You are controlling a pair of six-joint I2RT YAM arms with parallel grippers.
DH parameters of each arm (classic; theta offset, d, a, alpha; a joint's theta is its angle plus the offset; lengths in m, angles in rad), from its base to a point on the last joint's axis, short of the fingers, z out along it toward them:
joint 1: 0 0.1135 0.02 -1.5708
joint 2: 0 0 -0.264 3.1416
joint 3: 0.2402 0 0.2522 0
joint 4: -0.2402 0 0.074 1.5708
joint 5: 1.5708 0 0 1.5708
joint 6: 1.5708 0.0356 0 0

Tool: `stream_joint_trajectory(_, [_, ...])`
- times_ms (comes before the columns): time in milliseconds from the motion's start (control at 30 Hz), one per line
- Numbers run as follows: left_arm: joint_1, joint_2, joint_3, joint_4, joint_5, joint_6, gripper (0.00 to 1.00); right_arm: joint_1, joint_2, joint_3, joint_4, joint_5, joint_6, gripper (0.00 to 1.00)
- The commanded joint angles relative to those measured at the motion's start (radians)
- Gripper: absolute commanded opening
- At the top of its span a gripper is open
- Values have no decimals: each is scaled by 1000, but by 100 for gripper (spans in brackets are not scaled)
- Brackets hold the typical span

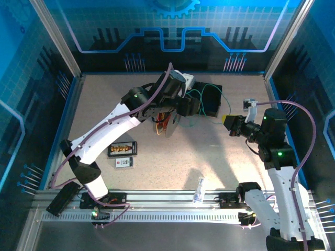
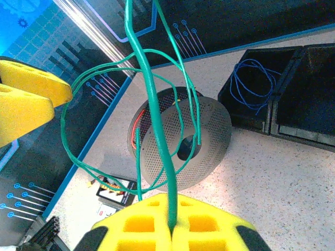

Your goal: Wrap the cables

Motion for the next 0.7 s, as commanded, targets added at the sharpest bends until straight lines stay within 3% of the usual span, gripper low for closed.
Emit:
stream_joint_trajectory(0, [-1, 4, 32, -21, -18, -14, 58, -7, -8, -2, -11, 1, -20, 0])
stream_joint_trajectory(667, [-2, -46, -14, 28, 22, -25, 75, -8, 15, -20, 15, -9, -14, 0])
